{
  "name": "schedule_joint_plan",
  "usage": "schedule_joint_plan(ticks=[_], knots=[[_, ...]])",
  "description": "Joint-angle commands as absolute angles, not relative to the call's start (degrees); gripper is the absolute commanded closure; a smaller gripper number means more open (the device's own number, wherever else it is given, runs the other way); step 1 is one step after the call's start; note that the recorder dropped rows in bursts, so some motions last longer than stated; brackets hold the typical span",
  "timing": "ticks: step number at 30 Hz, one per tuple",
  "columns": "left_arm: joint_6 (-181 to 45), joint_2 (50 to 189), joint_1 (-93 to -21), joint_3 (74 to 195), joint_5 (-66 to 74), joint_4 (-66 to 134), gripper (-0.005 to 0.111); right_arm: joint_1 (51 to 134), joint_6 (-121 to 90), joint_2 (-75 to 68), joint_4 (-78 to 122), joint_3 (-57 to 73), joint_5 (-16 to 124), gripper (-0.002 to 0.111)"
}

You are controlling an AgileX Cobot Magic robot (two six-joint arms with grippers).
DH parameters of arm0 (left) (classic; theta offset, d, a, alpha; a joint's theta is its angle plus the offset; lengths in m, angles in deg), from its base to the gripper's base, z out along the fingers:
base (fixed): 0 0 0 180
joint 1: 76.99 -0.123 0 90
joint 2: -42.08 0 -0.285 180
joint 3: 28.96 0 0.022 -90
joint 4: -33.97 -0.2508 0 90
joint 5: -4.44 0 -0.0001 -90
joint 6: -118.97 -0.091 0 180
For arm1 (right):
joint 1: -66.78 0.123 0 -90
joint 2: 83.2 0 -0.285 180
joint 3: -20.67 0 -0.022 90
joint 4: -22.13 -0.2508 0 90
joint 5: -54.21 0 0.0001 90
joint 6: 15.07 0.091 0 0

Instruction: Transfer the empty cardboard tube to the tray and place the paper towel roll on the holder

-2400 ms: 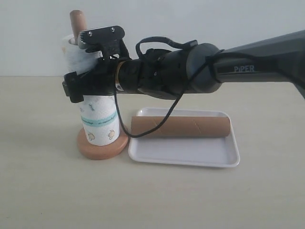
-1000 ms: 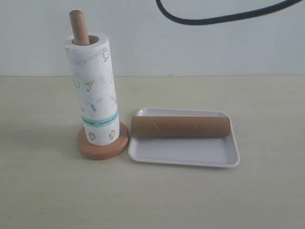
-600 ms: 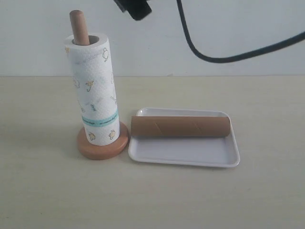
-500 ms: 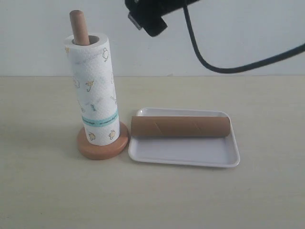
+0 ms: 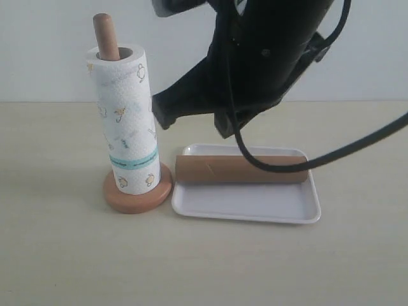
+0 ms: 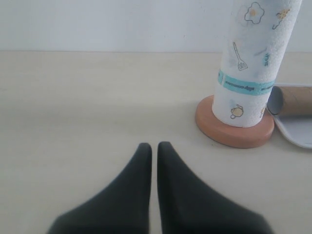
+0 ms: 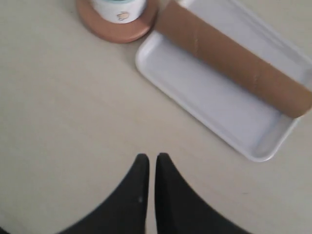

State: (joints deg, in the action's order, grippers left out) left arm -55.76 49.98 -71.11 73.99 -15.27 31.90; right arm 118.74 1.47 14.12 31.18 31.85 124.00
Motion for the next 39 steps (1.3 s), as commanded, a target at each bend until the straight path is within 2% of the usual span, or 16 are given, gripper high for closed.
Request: schedule_joint_plan(ticks=[1, 11, 17, 24, 27, 31, 39], knots=[[-56.0, 49.9, -71.3, 73.8, -14.9, 31.5, 0.103, 118.8, 1.0, 13.9, 26.0, 32.0, 124.2, 0.104], [-56.0, 49.9, -71.3, 73.8, -14.9, 31.5, 0.103, 118.8, 0.6, 13.9, 25.9, 32.0, 124.2, 0.104], [-56.0, 49.9, -71.3, 73.8, -14.9, 31.5, 0.103, 118.6, -3.0, 12.9, 32.3, 32.0, 124.2, 0.104], [-56.0, 49.9, -71.3, 73.8, -14.9, 31.5, 0.103, 118.7, 1.4, 6.3, 31.5, 32.0, 124.0, 0.104], [-56.0, 49.9, -71.3, 73.8, -14.9, 31.5, 0.103, 118.7, 1.9, 2.9, 32.4, 31.7, 117.7, 0.104], [-56.0, 49.9, -71.3, 73.8, -14.9, 31.5, 0.103, 118.7, 2.0, -2.0, 32.5, 25.8, 111.1, 0.104], [-56.0, 49.9, -71.3, 73.8, -14.9, 31.5, 0.103, 118.6, 2.2, -11.8, 35.7, 2.5, 92.2, 0.104]])
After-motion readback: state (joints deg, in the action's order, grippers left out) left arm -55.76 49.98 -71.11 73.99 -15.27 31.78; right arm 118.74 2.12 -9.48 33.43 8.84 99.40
